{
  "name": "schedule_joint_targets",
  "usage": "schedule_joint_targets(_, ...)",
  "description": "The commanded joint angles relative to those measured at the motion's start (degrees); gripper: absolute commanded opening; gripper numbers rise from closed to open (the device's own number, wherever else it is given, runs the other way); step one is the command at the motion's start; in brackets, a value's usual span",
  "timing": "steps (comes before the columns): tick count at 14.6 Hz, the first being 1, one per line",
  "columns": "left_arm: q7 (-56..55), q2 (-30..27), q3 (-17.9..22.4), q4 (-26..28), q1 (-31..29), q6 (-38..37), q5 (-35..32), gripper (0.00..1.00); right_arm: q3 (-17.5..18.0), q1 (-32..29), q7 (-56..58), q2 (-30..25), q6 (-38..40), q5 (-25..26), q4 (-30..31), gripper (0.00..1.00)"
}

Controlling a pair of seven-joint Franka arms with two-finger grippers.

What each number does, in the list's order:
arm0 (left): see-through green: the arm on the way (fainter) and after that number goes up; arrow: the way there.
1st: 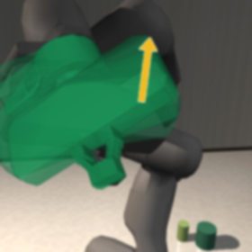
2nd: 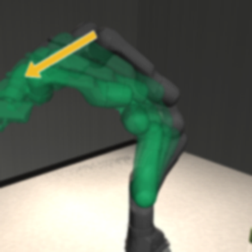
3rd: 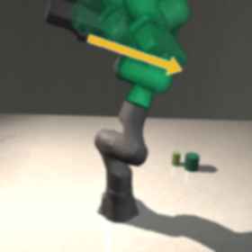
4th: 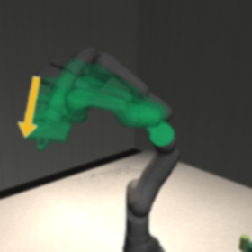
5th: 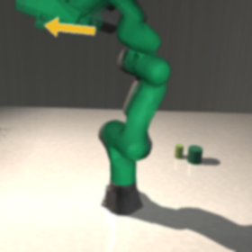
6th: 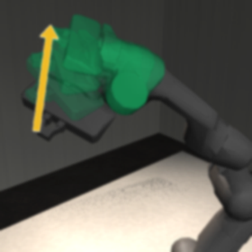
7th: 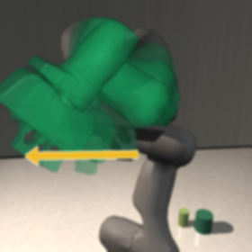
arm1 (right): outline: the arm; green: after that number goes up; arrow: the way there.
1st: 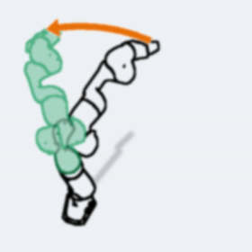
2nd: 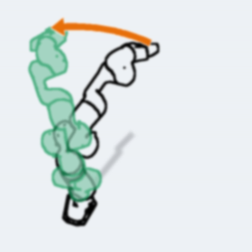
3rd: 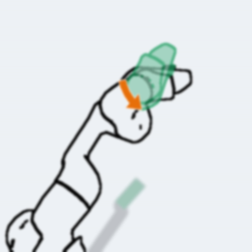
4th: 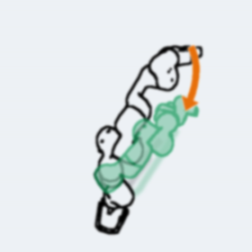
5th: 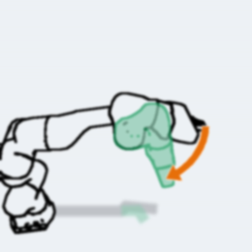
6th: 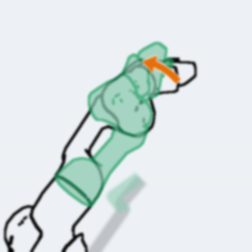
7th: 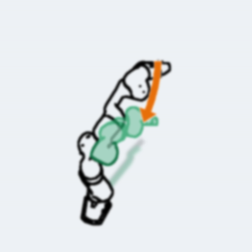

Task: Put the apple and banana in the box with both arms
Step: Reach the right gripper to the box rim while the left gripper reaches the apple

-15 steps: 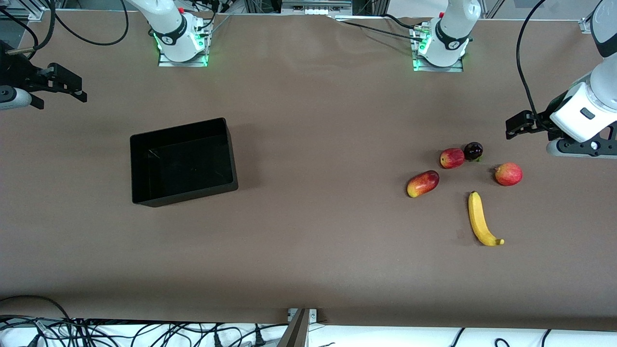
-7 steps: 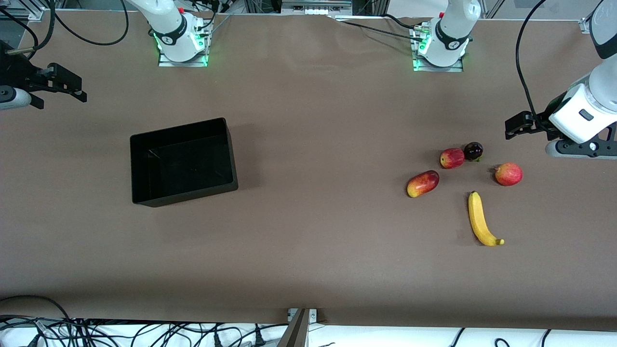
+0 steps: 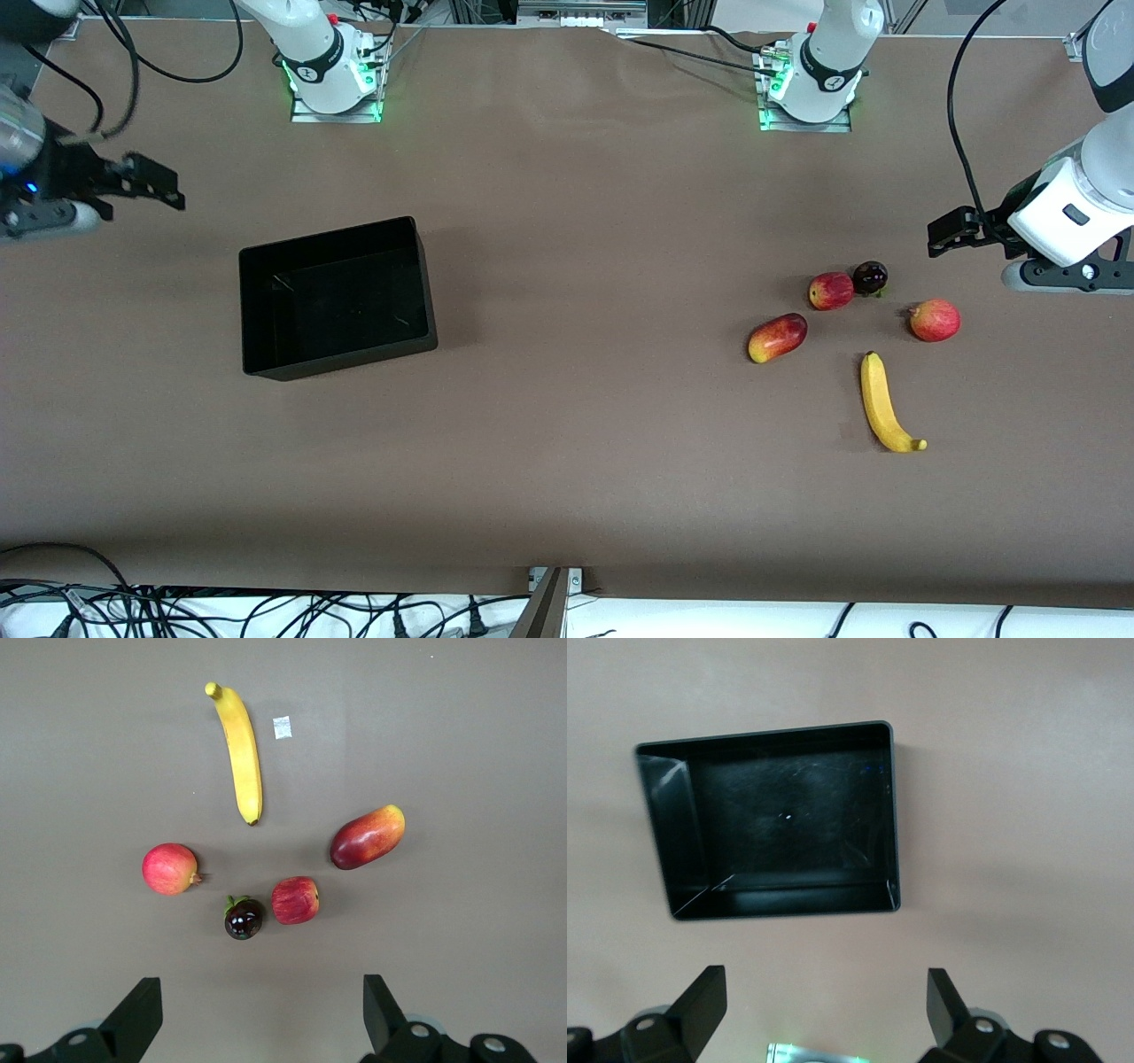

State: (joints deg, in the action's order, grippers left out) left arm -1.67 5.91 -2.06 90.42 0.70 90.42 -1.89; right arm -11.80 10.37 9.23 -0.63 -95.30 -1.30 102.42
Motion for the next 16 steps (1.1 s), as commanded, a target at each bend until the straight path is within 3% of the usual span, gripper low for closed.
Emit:
schedule_joint_targets(1, -0.4, 1.1, 0.1, -2.0, 0.1, -1.3, 0.3, 1.0, -1.4, -0.8, 0.3, 1.1, -14.1, -0.5, 12.6, 1.0)
schedule_joint_targets(3, 0.3, 1.7, 0.1, -2.0, 0.5, -1.6, 0.1, 1.0, -1.7, -0.8, 0.4, 3.6, -21.4, -0.5, 17.0, 1.0)
schedule_joint_targets(7, 0.3, 2.7, 0.0, -1.9, 0.7, -1.6, 0.1, 1.0, -3.2, -1.0, 9.0, 14.0, -32.6, -1.4, 17.2, 1.0)
schedule_joint_targets(11, 0.2, 7.2, -0.5, 0.2, 0.7, -5.2, 0.3, 1.0, -3.2, -2.6, 12.9, 20.0, -36.4, -6.9, 17.2, 1.0)
schedule_joint_targets(12, -0.4, 8.2, -1.0, 1.3, 0.7, -3.9, 0.7, 1.0, -3.2, -2.6, 12.9, 21.2, -37.0, -7.0, 17.2, 0.92)
schedule_joint_targets(13, -0.9, 10.0, -1.1, 2.2, 0.6, -1.1, 0.7, 1.0, -3.2, -2.6, 12.9, 21.7, -37.1, -7.1, 17.2, 0.75)
schedule_joint_targets(15, -3.3, 12.5, -1.1, 6.5, 0.5, 6.7, 0.4, 1.0, -3.2, -2.6, 12.7, 21.7, -36.5, -7.1, 17.0, 0.13)
schedule_joint_targets(16, -4.0, 13.4, -1.0, 9.8, 0.4, 11.9, 0.0, 1.0, -3.2, -2.6, 12.6, 21.6, -36.4, -7.1, 16.7, 0.0)
